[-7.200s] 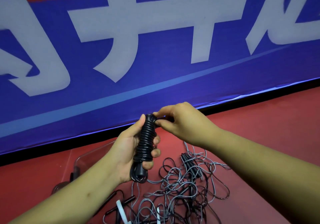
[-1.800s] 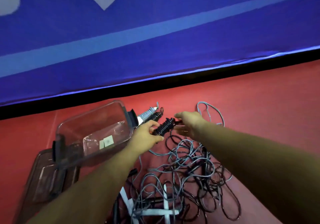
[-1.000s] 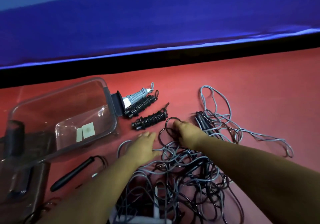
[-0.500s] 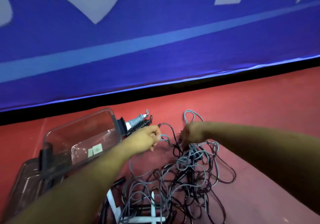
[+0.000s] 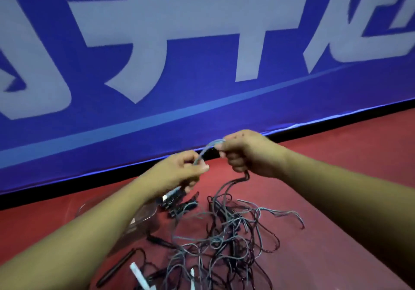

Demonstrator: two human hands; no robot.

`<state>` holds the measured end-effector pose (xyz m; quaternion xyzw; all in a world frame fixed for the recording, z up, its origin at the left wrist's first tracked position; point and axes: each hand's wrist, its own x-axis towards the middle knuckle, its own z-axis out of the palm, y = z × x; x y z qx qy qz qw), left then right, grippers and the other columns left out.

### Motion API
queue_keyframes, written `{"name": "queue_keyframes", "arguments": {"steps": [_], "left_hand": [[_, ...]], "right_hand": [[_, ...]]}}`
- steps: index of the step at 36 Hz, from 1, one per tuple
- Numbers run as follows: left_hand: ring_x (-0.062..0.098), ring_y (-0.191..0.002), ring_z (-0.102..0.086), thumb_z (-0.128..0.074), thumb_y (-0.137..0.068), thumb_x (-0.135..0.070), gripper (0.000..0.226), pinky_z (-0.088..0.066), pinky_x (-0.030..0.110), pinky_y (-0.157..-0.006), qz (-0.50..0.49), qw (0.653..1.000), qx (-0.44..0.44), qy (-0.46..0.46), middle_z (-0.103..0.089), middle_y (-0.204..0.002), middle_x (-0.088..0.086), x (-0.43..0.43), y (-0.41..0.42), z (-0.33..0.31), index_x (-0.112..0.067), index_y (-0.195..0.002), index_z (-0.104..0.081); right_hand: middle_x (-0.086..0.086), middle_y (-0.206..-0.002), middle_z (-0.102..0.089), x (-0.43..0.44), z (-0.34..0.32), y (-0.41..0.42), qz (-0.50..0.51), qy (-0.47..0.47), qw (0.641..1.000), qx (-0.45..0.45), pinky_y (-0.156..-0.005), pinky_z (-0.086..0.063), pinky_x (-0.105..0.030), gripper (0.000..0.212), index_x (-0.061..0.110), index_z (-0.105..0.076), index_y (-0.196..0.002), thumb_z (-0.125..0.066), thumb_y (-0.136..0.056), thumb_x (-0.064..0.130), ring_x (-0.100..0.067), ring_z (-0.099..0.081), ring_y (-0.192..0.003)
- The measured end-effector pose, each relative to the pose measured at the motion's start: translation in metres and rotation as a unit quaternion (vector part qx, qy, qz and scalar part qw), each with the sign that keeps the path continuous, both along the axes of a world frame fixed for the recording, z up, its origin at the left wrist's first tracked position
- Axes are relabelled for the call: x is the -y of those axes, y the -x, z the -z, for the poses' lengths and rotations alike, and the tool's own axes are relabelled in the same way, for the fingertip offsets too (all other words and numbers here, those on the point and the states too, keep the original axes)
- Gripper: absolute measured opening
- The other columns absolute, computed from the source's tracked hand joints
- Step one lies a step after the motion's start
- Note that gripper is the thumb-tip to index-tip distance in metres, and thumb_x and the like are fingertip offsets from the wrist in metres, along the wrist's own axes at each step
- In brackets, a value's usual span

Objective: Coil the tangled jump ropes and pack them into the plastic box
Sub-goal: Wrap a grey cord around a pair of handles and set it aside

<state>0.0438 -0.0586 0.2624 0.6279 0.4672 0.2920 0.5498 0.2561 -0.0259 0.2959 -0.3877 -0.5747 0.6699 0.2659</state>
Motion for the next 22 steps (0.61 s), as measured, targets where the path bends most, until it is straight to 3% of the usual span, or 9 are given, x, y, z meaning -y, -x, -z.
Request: {"name": "queue_keyframes", "arguments": {"steps": [5, 7, 10, 13, 15, 17, 19, 20, 22], "left_hand": [[0.006, -0.068, -0.060, -0.063, -0.097, -0.025, 0.021, -0.050, 0.033, -0.078, 0.089, 0.959, -0.267, -0.020, -0.067, -0.066, -0.013, 0.019, 0.015, 0.030, -0.023, -0.076, -0.063], [0.007, -0.070, -0.058, -0.053, -0.102, -0.022, 0.028, -0.048, 0.030, -0.078, 0.065, 0.961, -0.268, -0.008, -0.064, -0.063, -0.013, 0.025, 0.019, 0.037, -0.022, -0.075, -0.059], [0.022, -0.072, -0.067, -0.040, -0.106, -0.016, 0.029, -0.043, 0.033, -0.072, -0.021, 0.991, -0.134, 0.000, -0.053, -0.058, -0.005, 0.035, 0.017, 0.025, -0.012, -0.080, -0.050], [0.014, -0.048, -0.048, -0.039, -0.107, -0.021, 0.024, -0.037, 0.031, -0.059, -0.113, 0.988, -0.095, -0.044, -0.043, -0.055, -0.006, 0.035, 0.007, -0.004, -0.010, -0.088, -0.049], [0.013, -0.047, -0.035, -0.044, -0.105, -0.025, 0.019, -0.036, 0.029, -0.055, -0.123, 0.986, -0.098, -0.062, -0.041, -0.057, -0.003, 0.034, 0.000, -0.020, -0.012, -0.092, -0.050], [0.012, -0.045, -0.035, -0.050, -0.103, -0.029, 0.017, -0.034, 0.026, -0.052, -0.086, 0.979, -0.158, -0.100, -0.042, -0.052, -0.009, 0.035, -0.005, -0.030, -0.017, -0.091, -0.052], [0.011, -0.046, -0.037, -0.053, -0.101, -0.034, 0.017, -0.034, 0.028, -0.054, -0.044, 0.970, -0.204, -0.127, -0.044, -0.049, -0.011, 0.038, -0.009, -0.033, -0.022, -0.089, -0.060], [0.014, -0.048, -0.037, -0.054, -0.099, -0.036, 0.019, -0.034, 0.030, -0.057, -0.037, 0.973, -0.192, -0.122, -0.043, -0.051, -0.010, 0.039, -0.012, -0.033, -0.024, -0.088, -0.064], [0.018, -0.052, -0.036, -0.054, -0.092, -0.045, 0.024, -0.034, 0.035, -0.058, -0.039, 0.981, -0.153, -0.109, -0.042, -0.055, -0.006, 0.041, -0.017, -0.034, -0.027, -0.085, -0.067]], "right_hand": [[0.009, -0.045, -0.018, 0.008, -0.057, -0.009, 0.097, 0.011, 0.986, -0.132, -0.038, -0.009, -0.021, 0.030, 0.010, -0.048, -0.068, -0.045, -0.097, 0.016, -0.005, -0.014, -0.034], [0.007, -0.045, -0.019, 0.004, -0.067, -0.015, 0.164, -0.007, 0.977, -0.138, -0.036, -0.012, -0.019, 0.031, 0.010, -0.049, -0.069, -0.047, -0.098, 0.018, -0.006, -0.015, -0.034], [0.000, -0.045, -0.029, 0.001, -0.055, -0.027, 0.269, -0.128, 0.953, 0.053, -0.039, -0.021, -0.017, 0.027, 0.006, -0.055, -0.070, -0.053, -0.096, 0.015, -0.012, -0.024, -0.033], [-0.014, -0.052, -0.054, 0.000, -0.022, -0.041, 0.287, -0.194, 0.895, 0.280, -0.044, -0.041, -0.029, 0.018, -0.003, -0.059, -0.070, -0.059, -0.085, 0.007, -0.024, -0.052, -0.039], [-0.018, -0.074, -0.065, 0.004, -0.012, -0.046, 0.241, -0.159, 0.855, 0.430, -0.052, -0.044, -0.030, 0.017, -0.003, -0.060, -0.082, -0.069, -0.081, 0.012, -0.029, -0.064, -0.064], [-0.023, -0.118, -0.058, 0.009, -0.011, -0.046, 0.194, -0.125, 0.815, 0.532, -0.066, -0.045, -0.030, 0.059, -0.004, -0.050, -0.124, -0.078, -0.079, 0.022, -0.032, -0.062, -0.098], [-0.020, -0.147, -0.035, 0.016, -0.018, -0.044, 0.148, -0.204, 0.821, 0.513, -0.084, -0.046, -0.032, 0.096, 0.009, -0.019, -0.152, -0.079, -0.077, 0.023, -0.033, -0.054, -0.118], [-0.014, -0.151, -0.033, 0.020, -0.021, -0.039, 0.110, -0.259, 0.838, 0.468, -0.089, -0.046, -0.032, 0.099, 0.017, -0.016, -0.155, -0.078, -0.078, 0.020, -0.028, -0.055, -0.118], [-0.003, -0.144, -0.050, 0.028, -0.023, -0.025, 0.020, -0.298, 0.878, 0.375, -0.093, -0.048, -0.030, 0.080, 0.023, -0.035, -0.150, -0.075, -0.081, 0.017, -0.015, -0.062, -0.107]]}}
